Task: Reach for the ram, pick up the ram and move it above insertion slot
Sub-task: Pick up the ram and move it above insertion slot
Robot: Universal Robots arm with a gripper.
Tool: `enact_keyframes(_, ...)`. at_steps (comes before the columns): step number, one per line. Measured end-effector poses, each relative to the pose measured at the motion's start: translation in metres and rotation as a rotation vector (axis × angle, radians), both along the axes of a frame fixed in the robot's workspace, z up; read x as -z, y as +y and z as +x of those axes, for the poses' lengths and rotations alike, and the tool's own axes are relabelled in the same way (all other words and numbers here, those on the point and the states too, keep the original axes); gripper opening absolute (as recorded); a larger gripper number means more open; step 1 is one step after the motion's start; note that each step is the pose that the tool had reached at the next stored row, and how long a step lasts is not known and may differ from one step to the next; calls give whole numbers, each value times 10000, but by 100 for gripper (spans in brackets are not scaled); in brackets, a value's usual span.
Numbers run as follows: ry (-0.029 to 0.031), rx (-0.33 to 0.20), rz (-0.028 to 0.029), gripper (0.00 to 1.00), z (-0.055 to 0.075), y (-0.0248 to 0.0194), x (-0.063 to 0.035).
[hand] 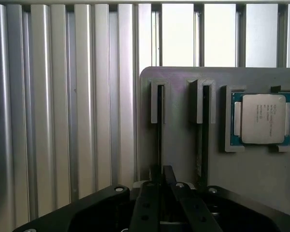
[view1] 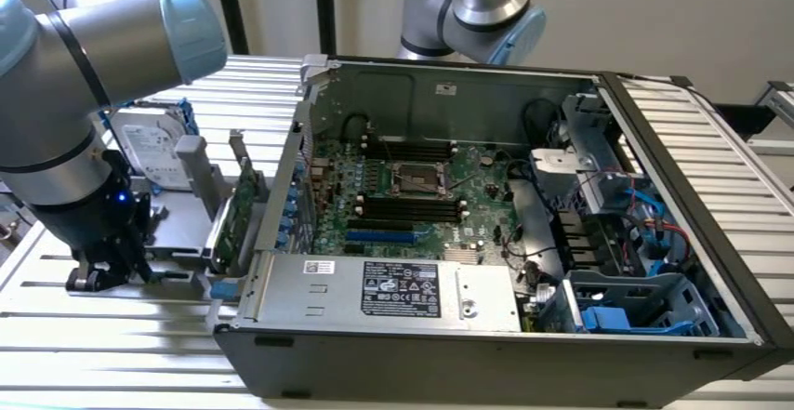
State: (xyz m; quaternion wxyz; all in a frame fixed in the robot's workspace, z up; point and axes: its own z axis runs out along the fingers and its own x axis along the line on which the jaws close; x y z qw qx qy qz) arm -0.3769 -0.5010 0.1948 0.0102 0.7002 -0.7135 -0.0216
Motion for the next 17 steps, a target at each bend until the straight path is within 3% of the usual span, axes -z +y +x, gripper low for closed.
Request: enact_keyframes(17, 1, 1, 44, 14, 0, 0, -17)
